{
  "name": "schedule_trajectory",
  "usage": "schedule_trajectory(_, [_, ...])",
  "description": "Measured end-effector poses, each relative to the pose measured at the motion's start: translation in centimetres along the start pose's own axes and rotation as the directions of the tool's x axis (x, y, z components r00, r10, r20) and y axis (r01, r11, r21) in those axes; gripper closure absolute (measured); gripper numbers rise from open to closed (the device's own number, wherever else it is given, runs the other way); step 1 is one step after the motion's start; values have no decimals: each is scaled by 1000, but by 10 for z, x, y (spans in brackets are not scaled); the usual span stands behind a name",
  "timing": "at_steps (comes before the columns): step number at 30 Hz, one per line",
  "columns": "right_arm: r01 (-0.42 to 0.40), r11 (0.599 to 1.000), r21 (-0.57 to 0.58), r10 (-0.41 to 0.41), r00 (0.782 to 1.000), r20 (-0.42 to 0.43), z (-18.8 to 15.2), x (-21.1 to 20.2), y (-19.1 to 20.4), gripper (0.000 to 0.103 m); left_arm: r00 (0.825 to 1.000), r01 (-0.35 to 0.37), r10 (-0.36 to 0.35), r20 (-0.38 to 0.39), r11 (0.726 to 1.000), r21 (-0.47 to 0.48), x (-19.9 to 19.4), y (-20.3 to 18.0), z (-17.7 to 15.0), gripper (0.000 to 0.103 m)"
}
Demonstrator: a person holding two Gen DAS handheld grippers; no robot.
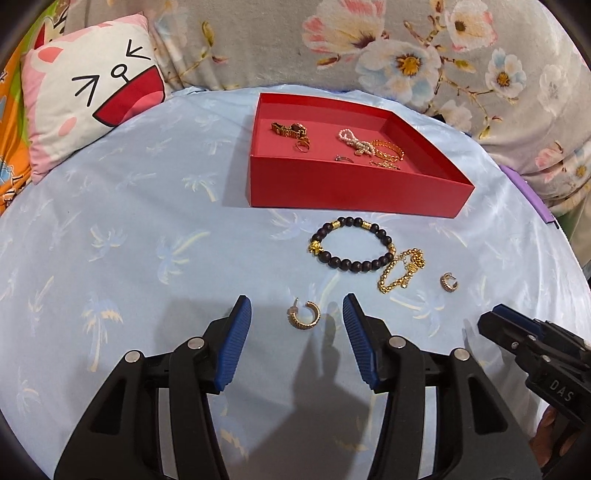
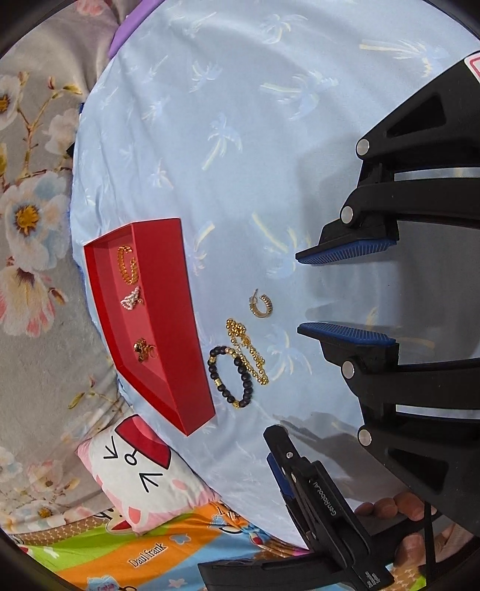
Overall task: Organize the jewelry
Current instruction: 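Withdraw both open tools from the red box toward the gold hoop earrings, then grasp a gold hoop earring with the left tool while the right tool grasps the other hoop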
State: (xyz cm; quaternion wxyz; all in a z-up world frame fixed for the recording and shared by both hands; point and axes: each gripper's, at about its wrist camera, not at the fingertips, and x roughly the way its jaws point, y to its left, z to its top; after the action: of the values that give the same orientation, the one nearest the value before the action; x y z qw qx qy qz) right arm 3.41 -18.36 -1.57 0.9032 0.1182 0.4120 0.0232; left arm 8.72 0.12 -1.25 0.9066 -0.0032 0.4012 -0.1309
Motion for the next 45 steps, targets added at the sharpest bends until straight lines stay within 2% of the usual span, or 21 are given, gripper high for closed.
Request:
schedule_trajectory(8, [10,1000,-8,-11,1000,-12,0,5,2,67,999,-23,24,-28,1000,21,7,-5,1,56])
schedule_trajectory(15, [21,1000,-11,-21,1000,-18,1,6,2,66,1000,-12,12,-27,1000,26,7,-5,1,71])
schedule_trajectory(18, [24,1000,-15,-24,1000,-18,0,7,3,65,1000,0,0,-28,1000,27,7,-6,2,85])
schedule_trajectory(25, [29,999,-17,-30,999,-17,1,7,3,65,1000,20,-20,-19,1000,9,4,-3,0,86])
schedule_trajectory(31, [21,999,-39,-21,1000,-16,10,15,9,65,1000,-6,6,1,1000,-6,-3,7,-2,86])
schedule_trajectory(36, [25,998,-50,-26,1000,-15,20,26,15,65,1000,4,-4,-9,999,-46,-2,18,-1,86])
schedule_trajectory(45, [50,997,-52,-51,998,-22,29,37,19,65,1000,19,-20,-16,999,-43,-1,18,-2,85])
